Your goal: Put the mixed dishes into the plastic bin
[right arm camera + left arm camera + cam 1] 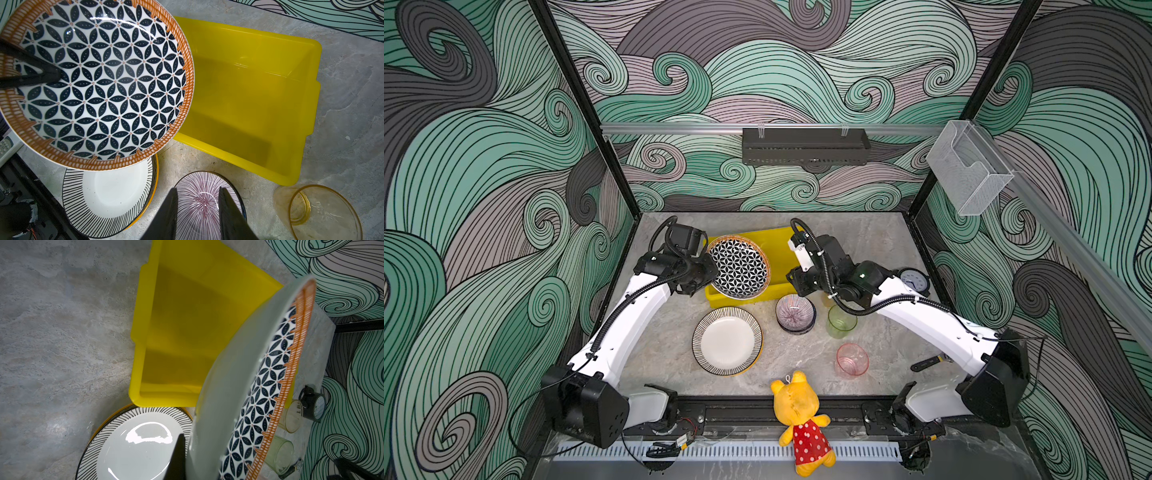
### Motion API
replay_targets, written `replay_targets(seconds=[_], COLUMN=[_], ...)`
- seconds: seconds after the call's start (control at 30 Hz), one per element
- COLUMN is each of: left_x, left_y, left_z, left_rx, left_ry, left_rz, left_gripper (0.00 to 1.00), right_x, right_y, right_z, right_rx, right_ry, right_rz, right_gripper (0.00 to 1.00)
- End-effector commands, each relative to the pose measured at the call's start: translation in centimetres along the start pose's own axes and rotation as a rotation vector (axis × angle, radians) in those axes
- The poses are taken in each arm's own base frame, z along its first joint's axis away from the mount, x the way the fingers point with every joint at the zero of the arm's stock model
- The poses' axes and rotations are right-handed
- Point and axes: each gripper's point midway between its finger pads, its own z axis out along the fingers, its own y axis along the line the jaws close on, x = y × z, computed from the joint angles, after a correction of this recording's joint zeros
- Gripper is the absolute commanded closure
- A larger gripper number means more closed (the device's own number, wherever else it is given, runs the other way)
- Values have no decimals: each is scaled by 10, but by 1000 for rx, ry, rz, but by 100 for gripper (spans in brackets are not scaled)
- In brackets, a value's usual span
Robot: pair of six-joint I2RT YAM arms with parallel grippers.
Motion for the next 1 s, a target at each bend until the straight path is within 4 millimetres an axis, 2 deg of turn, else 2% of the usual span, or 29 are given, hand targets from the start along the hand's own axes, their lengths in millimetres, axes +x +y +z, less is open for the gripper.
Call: replay_targets(seconds=[0.0, 0.4, 0.43, 0.73, 0.97], left_x=[-32, -53, -53, -62, -69], left_y=[-39, -50, -48, -41, -47], left_z=[-16, 2, 13, 44, 59], left_rx=[129, 107, 91, 24, 17], left_ry=[-116, -129, -111, -100, -80], left_rz=[34, 53, 52, 72, 88], left_gripper=[100, 100, 100, 100, 100], right_x=[-5, -5, -6, -12, -13], right_y=[-6, -14, -15, -16, -18], right_z=[-8, -9, -10, -13, -18], right_rx=[22, 52, 54, 58, 68], right_ry=[-31, -35, -41, -53, -63], right_rz=[-2, -4, -6, -18, -16], right_gripper=[65, 63, 63, 60, 58])
